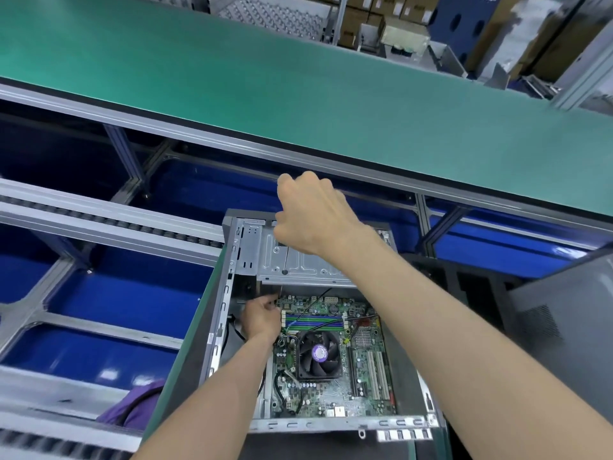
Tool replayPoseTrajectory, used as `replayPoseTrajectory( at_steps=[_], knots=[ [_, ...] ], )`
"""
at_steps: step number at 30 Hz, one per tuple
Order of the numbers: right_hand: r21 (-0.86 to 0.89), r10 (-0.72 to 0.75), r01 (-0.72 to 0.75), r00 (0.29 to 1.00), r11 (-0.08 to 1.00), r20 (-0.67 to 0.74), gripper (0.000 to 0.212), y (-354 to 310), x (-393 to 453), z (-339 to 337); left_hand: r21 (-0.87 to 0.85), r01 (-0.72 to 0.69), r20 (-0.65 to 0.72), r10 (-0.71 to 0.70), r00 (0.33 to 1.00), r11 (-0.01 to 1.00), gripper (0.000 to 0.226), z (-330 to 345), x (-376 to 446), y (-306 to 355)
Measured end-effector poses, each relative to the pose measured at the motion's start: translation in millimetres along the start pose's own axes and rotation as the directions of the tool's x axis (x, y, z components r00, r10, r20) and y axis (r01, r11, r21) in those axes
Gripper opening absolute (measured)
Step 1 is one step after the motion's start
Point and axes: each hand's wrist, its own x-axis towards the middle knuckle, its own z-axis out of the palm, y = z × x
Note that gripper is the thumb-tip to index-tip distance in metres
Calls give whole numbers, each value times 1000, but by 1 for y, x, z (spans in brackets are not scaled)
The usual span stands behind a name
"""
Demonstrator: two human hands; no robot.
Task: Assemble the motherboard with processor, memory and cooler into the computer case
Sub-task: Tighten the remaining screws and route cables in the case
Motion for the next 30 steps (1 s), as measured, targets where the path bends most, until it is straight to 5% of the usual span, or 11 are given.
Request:
replayPoseTrajectory(
  at_steps=[3, 7, 13, 17, 21, 24, 30],
  knots=[
    [-60, -117, 122, 989, 991, 85, 23, 17, 6, -13, -23, 14, -4, -14, 1000, 1000, 35, 2, 2, -2],
    [82, -200, 189, 968, 979, 152, 21, 21, 9, -12, -25, 37, -14, -38, 999, 999, 34, 5, 5, -4],
    [121, 34, -37, 999, 992, 26, 14, 10, 3, 3, -32, 43, -30, -44, 999, 999, 34, 6, 6, -5],
    [59, 185, -178, 973, 982, -140, 28, -3, -10, 11, -12, 23, -34, -23, 999, 1000, 34, 6, 5, -4],
    [-104, 26, -27, 1000, 994, -5, 25, 12, -4, -5, -26, 34, -3, -34, 999, 999, 34, 4, 3, -1],
    [-28, -129, 134, 981, 991, 145, 24, 16, 4, -15, -27, 35, -2, -35, 999, 999, 35, 4, 4, -1],
    [76, -68, 58, 987, 995, 143, 16, 17, 5, -7, -14, 24, -10, -24, 1000, 1000, 35, 4, 3, -2]
  ],
)
